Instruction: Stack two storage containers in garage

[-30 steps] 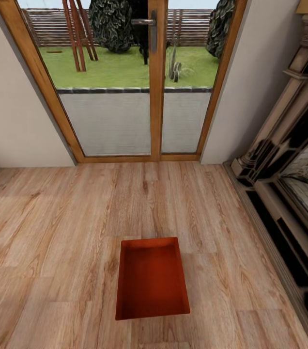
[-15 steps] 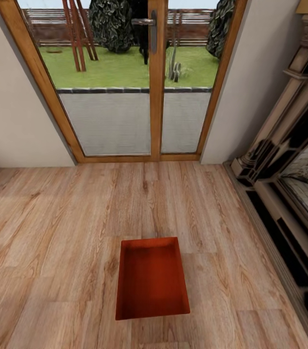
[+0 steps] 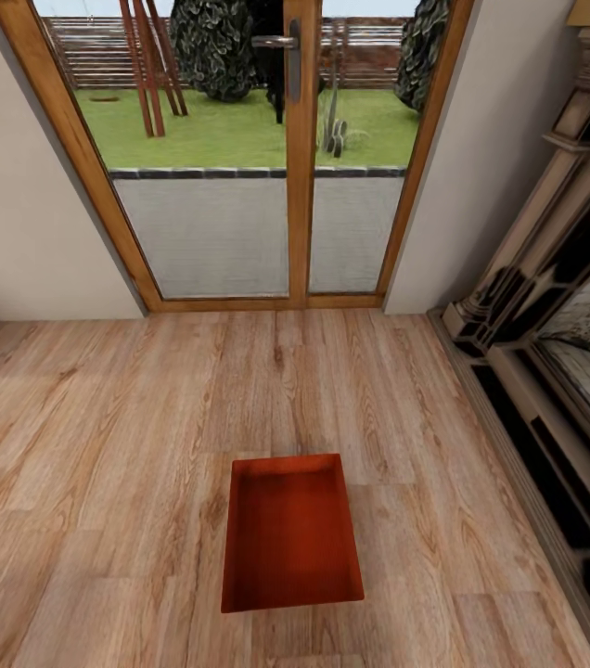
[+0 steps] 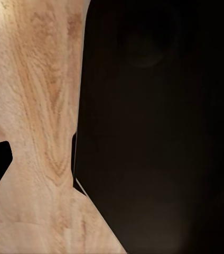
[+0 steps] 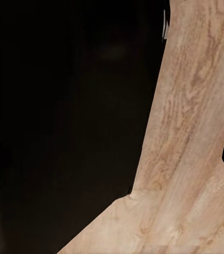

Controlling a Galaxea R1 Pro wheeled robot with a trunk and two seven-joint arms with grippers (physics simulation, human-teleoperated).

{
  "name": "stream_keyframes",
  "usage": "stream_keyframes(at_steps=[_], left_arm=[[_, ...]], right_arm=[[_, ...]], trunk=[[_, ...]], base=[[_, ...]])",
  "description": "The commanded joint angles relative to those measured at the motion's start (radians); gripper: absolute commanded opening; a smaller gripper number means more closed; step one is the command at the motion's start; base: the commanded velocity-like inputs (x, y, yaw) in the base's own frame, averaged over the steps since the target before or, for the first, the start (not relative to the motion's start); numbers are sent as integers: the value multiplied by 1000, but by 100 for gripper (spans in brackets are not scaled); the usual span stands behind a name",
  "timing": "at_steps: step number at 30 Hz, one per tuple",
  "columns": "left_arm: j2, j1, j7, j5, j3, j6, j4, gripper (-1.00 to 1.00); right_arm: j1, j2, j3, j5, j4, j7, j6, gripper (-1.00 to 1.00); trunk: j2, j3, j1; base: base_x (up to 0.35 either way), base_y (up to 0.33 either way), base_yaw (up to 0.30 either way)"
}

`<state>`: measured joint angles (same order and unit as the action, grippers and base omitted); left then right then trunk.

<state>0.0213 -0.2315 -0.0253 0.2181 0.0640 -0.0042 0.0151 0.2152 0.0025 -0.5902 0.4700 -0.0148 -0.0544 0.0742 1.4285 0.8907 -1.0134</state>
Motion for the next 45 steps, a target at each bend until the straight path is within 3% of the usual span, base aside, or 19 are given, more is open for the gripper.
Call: stream_keyframes(at_steps=[1, 5, 7, 10, 13, 18, 23, 38, 39, 45], left_arm=[[-1, 0, -1, 9, 7, 0, 0, 100], [0, 0, 0, 6, 11, -2, 5, 100], [3, 0, 0, 6, 14, 6, 81, 100], [6, 0, -3, 4, 15, 26, 199, 100], [14, -1, -7, 2, 16, 93, 349, 100], [29, -10, -21, -1, 16, 293, 605, 100], [32, -37, -40, -3, 15, 392, 714, 100], [25, -288, -45, -2, 14, 479, 743, 100], [15, -315, -45, 0, 14, 493, 719, 100], [-28, -406, -43, -10, 16, 506, 563, 100]], right_arm=[[1, 0, -8, 9, 0, -1, 4, 100], [0, -2, -8, 8, 39, -2, -1, 100], [-2, -3, -8, 8, 144, -14, -16, 100], [-3, -4, -8, 9, 216, -41, -45, 100], [31, -4, -6, 10, 256, -72, -74, 100], [140, -3, -3, 11, 282, -91, -87, 100], [221, -3, -2, 12, 285, -98, -92, 100], [472, -3, -1, 14, 285, -142, -173, 100], [512, -1, 0, 16, 285, -159, -179, 100], [601, 9, 2, 22, 280, -178, -236, 100]], trunk=[[0, 1, 0], [0, 1, 0], [0, 1, 0], [0, 1, 0], [0, 1, 0], [0, 1, 0], [0, 1, 0], [0, 1, 0], [0, 1, 0], [0, 1, 0]], base=[[0, 0, 0], [0, 0, 0], [0, 0, 0], [0, 0, 0], [0, 0, 0], [0, 0, 0], [0, 0, 0], [0, 0, 0], [0, 0, 0], [0, 0, 0]])
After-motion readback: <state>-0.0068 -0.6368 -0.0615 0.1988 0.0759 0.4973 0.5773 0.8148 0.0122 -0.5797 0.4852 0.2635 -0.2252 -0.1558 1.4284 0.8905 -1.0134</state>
